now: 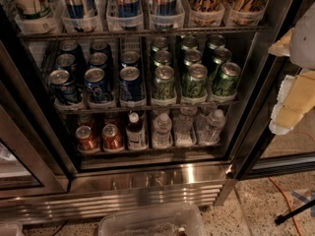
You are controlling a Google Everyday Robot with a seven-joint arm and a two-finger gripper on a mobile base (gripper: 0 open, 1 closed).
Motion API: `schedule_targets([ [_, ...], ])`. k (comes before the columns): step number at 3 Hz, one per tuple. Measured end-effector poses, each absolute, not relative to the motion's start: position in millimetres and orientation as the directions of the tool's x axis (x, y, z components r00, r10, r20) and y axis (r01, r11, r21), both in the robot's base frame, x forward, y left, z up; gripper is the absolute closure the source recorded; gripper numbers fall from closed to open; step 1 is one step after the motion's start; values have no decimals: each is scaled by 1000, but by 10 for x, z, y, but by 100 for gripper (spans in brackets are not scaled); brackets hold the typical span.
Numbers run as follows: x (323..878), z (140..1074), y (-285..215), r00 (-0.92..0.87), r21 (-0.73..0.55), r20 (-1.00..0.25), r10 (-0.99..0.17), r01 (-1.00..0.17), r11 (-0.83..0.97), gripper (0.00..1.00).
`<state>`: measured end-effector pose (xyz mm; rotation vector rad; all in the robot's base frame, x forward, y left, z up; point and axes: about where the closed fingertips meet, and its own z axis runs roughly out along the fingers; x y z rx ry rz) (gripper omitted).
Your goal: Pick green can from middle shelf of fridge
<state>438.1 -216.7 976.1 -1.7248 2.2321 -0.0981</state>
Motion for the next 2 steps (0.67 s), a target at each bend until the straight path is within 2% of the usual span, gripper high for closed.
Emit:
schedule_targets([
  [2, 4379, 9749, -2064, -210, -245, -222, -952, -933, 263, 0],
])
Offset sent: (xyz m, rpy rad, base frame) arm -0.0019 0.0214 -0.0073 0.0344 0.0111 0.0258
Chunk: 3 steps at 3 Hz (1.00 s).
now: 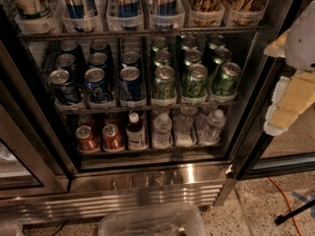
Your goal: Pick green can from middle shelf of fridge
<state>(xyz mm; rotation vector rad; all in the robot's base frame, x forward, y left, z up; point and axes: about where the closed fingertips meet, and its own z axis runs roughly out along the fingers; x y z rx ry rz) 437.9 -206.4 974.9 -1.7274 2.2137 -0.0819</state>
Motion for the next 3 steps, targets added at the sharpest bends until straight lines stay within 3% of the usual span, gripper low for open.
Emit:
schedule_targets([
  [2, 4305, 9682, -1720, -188, -211, -332, -924, -940, 267, 0],
  [3, 4264, 9587, -1489, -197, -163, -456, -868, -940, 299, 0],
])
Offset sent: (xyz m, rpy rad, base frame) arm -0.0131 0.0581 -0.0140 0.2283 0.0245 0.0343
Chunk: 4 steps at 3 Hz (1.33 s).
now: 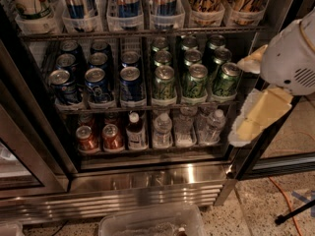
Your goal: Pick green can from middle shelf of fridge
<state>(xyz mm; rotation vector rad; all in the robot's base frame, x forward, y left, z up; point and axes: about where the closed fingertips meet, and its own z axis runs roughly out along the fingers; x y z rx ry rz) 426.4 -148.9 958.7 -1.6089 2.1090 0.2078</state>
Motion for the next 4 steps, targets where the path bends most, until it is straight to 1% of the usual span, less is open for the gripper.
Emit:
schedule_targets([
  [1, 4199, 9496, -1269, -228, -111, -594, -772, -927, 359, 0],
  [2, 4160, 9402, -1069, -255, -71, -722, -643, -897, 435, 0],
  [3, 4168, 9226, -926, -279, -24, -818, -503, -857, 515, 0],
  [4, 4229, 9104, -755, -278, 16, -886, -370, -817, 576, 0],
])
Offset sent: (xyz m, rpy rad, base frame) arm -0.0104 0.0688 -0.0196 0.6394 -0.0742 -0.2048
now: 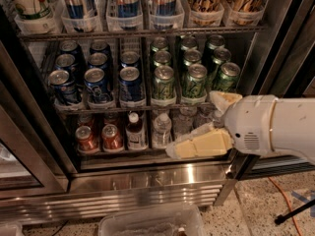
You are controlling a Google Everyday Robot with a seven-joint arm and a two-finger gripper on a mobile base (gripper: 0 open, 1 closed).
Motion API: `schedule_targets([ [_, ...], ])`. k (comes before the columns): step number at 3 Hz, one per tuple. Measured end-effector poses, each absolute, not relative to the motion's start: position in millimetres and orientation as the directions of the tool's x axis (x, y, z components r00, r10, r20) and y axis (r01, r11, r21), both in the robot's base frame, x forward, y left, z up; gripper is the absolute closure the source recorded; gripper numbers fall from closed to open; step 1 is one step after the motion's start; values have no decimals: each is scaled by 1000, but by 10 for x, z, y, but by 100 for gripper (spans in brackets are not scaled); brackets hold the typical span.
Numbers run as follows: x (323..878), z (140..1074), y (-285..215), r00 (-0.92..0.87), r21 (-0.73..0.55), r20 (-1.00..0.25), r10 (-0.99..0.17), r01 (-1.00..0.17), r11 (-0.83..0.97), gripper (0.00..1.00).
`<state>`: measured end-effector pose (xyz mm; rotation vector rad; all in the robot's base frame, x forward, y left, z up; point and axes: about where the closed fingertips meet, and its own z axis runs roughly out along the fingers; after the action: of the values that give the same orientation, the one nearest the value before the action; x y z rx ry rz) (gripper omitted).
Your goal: Pick green can from middle shelf of fridge
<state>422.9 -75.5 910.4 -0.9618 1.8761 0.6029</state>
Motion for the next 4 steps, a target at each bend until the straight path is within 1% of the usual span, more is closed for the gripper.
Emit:
schedule_targets([
  [1, 4335, 9027, -602, -275, 78, -933, -231, -782, 618, 0],
  [2, 4470, 8985, -574, -300, 160, -949, -100, -729, 666, 0],
  [3, 4510, 8939, -691, -365, 243, -931, 6, -608, 756, 0],
  [4, 4509, 8940, -688, -364, 242, -931, 5, -609, 755, 0],
])
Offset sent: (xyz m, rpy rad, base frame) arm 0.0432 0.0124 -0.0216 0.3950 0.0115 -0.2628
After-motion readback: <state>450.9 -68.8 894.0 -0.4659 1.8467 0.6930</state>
